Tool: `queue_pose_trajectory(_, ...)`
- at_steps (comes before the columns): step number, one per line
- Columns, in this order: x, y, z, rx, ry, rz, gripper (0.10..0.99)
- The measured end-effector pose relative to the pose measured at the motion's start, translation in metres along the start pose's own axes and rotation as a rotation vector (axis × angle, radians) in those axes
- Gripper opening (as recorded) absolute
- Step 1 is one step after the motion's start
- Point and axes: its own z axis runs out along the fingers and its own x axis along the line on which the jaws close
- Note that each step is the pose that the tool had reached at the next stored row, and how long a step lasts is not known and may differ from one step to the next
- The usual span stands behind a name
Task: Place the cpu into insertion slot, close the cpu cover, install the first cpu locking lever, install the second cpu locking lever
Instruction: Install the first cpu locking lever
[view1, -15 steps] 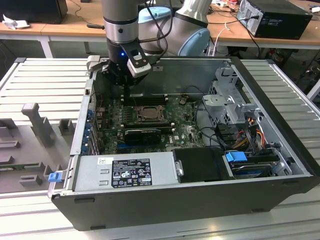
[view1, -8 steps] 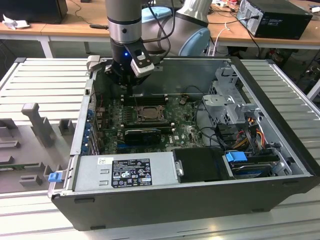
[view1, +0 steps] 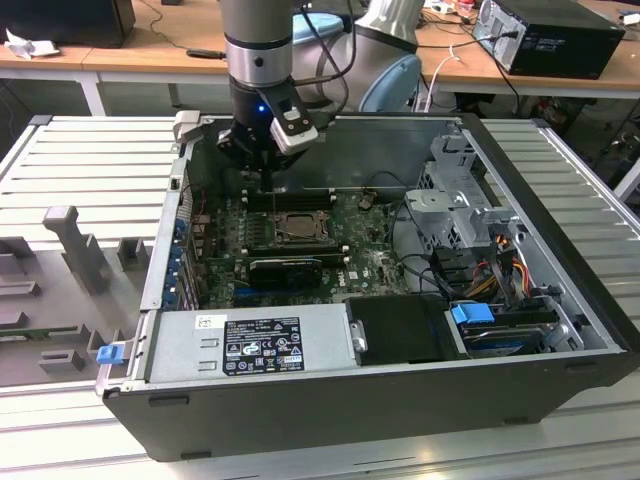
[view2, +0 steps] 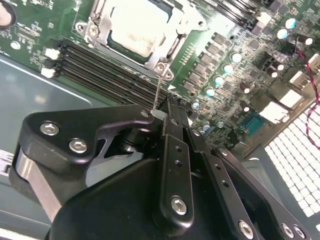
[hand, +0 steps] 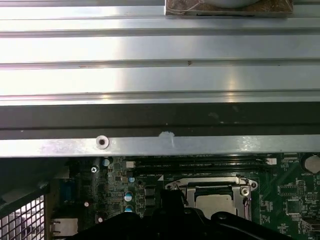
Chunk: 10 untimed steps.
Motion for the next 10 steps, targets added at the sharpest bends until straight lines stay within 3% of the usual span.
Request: queue_pose_trajectory(10, -0.0183, 0.0005, 0.0009, 0.0, 0.0001, 0.0, 0.106)
